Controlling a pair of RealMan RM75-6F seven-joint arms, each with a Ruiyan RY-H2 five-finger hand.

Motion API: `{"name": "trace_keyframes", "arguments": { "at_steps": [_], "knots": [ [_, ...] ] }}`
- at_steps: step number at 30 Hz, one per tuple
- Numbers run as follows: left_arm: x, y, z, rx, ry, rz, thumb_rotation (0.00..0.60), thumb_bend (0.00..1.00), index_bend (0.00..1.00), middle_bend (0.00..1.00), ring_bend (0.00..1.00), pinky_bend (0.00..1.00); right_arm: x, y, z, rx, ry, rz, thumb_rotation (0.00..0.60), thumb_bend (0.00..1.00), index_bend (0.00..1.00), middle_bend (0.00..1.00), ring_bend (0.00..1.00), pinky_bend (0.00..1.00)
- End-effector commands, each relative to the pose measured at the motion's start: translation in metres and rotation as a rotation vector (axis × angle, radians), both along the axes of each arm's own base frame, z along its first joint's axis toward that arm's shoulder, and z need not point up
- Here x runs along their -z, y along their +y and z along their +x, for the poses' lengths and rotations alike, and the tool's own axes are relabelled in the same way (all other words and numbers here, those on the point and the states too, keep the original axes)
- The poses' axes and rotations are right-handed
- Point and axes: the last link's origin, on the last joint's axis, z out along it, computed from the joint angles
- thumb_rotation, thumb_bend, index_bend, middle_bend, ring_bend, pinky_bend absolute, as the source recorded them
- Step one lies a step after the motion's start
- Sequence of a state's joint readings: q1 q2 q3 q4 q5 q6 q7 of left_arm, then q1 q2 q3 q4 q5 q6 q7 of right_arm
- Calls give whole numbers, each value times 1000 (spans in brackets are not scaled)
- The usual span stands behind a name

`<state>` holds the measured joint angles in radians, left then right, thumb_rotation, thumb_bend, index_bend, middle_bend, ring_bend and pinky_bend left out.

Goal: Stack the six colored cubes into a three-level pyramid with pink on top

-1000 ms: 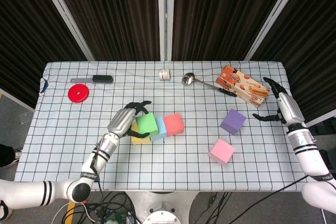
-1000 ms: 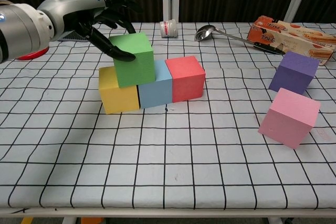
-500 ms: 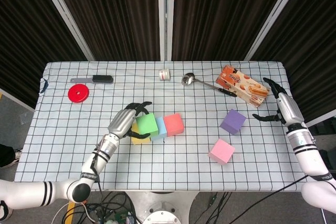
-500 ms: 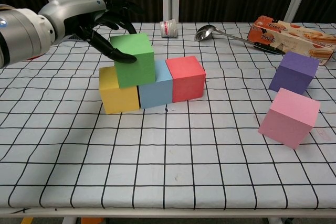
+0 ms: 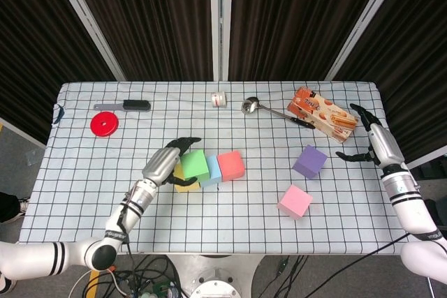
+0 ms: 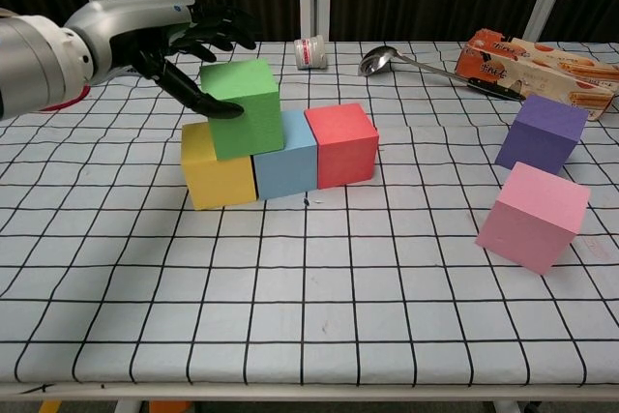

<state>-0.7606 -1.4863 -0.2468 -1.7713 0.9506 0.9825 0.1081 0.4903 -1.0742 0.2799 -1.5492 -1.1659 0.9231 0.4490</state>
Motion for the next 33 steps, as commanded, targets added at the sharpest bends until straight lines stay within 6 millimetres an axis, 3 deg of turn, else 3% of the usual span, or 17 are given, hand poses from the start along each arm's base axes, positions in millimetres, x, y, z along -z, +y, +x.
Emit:
{"name": "trace_keyframes", "arguments": {
  "at_steps": [1, 10, 14, 23, 33],
  "knots": [
    [-2, -3, 0, 7, -4, 0, 600, 179, 100, 91, 60, 99, 0, 0, 0, 1, 1, 1, 600, 63, 0, 36, 0, 0],
    [-10, -12, 1, 19, -19, 7, 600, 174, 100, 84, 46, 98, 0, 2, 0, 4, 11, 10, 600, 62, 0, 35, 0, 0],
    [-21, -21, -9, 13, 2, 23, 600, 174, 99, 79, 34, 93, -2, 5, -6, 29, 47, 27, 600, 56, 0, 35, 0, 0],
    [-62, -34, -73, -125, 87, 120, 600, 173, 99, 79, 18, 71, 5, 10, -20, 126, 115, 51, 600, 27, 0, 36, 0, 0],
    [-103, -41, -158, -340, 108, 296, 600, 173, 100, 79, 18, 72, 56, 2, -12, 164, 104, 70, 600, 25, 0, 72, 0, 0]
  ]
}}
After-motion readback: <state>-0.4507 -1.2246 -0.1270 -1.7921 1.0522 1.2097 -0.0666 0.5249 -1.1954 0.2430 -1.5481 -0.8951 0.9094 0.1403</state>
